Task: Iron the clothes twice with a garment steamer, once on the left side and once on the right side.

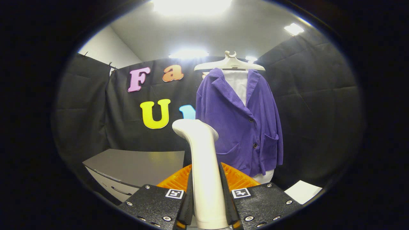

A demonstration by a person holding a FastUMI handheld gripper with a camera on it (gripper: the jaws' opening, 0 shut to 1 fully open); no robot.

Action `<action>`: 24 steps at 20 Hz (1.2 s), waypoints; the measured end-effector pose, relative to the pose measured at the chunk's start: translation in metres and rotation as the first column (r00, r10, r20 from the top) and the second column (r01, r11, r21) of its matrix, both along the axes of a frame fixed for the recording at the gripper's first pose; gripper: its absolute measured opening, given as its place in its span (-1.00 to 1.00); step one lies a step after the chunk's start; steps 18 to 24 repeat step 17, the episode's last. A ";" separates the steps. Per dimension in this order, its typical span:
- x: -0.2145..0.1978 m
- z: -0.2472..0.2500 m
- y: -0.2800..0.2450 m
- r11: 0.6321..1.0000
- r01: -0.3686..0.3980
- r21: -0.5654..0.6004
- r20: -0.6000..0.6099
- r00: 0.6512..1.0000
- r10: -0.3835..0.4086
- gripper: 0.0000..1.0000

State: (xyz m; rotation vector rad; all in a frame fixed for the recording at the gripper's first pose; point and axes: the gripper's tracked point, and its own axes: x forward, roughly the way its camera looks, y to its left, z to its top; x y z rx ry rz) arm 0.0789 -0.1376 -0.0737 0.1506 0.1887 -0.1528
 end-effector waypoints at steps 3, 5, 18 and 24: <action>-0.001 0.007 0.023 1.000 -0.002 -0.015 0.009 1.000 0.002 -0.20; -0.005 0.009 0.034 1.000 -0.004 -0.026 0.009 1.000 0.004 -0.20; -0.020 0.000 0.085 0.997 -0.057 -0.053 0.004 0.998 0.058 -0.20; -0.020 0.000 0.085 0.997 -0.057 -0.053 0.004 0.998 0.058 -0.20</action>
